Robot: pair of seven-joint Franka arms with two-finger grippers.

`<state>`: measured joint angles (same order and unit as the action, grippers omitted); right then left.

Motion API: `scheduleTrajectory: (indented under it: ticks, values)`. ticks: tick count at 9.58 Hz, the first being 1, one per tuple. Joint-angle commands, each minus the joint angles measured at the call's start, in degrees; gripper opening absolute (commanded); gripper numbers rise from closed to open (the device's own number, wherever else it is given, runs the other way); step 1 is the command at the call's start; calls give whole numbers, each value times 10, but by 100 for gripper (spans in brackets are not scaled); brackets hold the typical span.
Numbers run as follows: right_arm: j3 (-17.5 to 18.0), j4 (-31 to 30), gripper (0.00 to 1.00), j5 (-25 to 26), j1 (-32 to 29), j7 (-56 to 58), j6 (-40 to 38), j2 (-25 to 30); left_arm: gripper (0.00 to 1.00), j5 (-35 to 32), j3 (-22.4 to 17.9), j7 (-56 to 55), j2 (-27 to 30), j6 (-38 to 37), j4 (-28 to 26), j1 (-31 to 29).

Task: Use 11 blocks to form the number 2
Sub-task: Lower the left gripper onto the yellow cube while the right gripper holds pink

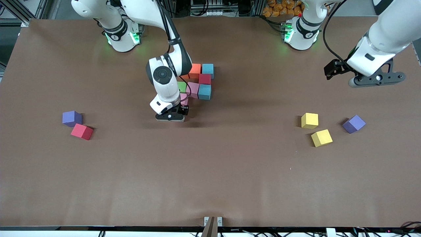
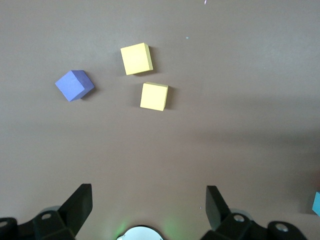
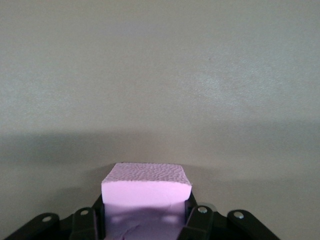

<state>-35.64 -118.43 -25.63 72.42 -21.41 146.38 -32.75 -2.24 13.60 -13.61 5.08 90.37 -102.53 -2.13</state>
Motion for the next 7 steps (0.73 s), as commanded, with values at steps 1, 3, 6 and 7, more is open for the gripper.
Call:
scheduleTrajectory:
  ticks: [1,3,6,7]
  values:
    - [-4,-26,24,1,18,4,1,23,100,7,-12,12,-28,37,-21,-2]
    - [-4,-29,24,1,21,4,0,24,100,7,-13,12,-55,62,-42,-1]
    - [-4,-42,23,1,20,6,4,31,100,6,-12,12,-67,65,-44,0]
    - [-4,-47,23,1,19,5,8,32,100,2,-12,12,-68,65,-47,2]
